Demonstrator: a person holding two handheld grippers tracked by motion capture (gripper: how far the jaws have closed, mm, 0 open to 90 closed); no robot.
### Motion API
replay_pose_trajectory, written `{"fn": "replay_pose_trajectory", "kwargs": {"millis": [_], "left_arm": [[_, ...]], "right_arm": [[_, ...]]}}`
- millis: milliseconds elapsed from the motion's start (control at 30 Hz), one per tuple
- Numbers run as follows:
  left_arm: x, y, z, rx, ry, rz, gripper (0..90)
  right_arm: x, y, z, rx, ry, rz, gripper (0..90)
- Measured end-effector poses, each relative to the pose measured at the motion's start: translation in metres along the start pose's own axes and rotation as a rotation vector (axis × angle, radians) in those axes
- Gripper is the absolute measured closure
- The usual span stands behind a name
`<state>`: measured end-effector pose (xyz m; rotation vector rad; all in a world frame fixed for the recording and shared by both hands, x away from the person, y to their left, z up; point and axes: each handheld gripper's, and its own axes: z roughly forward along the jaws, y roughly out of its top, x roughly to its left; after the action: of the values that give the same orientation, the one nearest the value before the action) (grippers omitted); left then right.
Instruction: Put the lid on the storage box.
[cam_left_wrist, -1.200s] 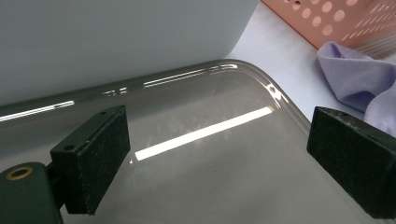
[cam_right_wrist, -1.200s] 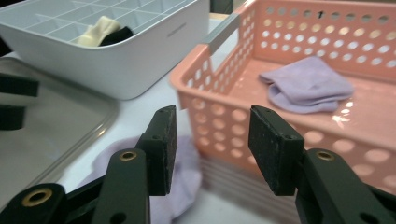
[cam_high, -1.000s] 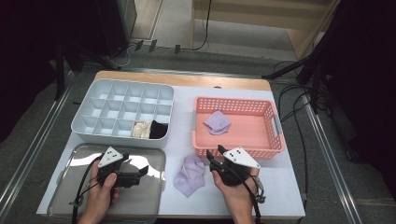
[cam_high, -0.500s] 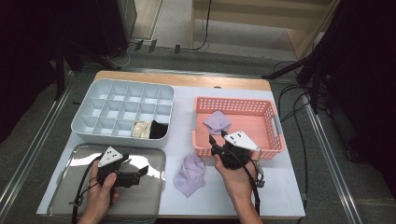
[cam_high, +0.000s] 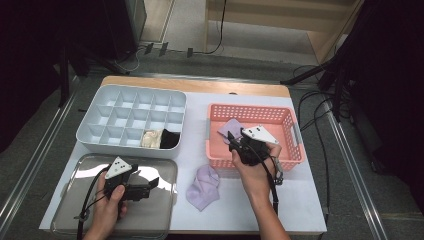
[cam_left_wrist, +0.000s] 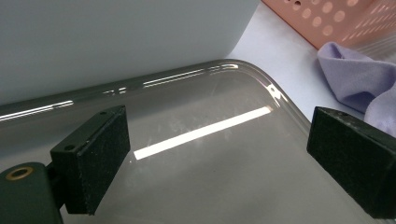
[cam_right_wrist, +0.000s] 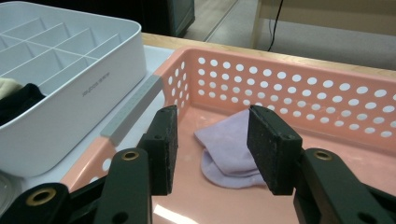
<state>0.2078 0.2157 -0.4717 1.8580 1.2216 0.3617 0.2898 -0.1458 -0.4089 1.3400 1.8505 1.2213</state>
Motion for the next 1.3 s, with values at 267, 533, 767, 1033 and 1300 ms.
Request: {"fn": "replay_pose_trajectory", "kwargs": {"millis": [267,533,767,1033,1300], "left_arm": [[-0.001,0.0,-0.001,-0.005,0.002,0.012,6.8],[0.001,0.0,-0.004,-0.023,-0.006,0.003,6.8],[0.0,-0.001,-0.004,-0.025,-0.01,0.009,6.8],[-0.001,-0.001,-0.004,-0.022,-0.007,0.016,6.8],[0.0,-0.001,-0.004,-0.025,-0.011,0.009,6.8]], "right_arm": [[-0.005,0.01,0.018,0.036,-0.027,0.004,54.0],[-0.015,0.016,0.04,0.1,-0.048,0.027,54.0],[-0.017,0.025,0.05,0.137,-0.053,0.052,54.8],[-0.02,0.034,0.059,0.116,-0.091,0.023,56.2],[-0.028,0.03,0.08,0.186,-0.085,0.059,56.6]]}}
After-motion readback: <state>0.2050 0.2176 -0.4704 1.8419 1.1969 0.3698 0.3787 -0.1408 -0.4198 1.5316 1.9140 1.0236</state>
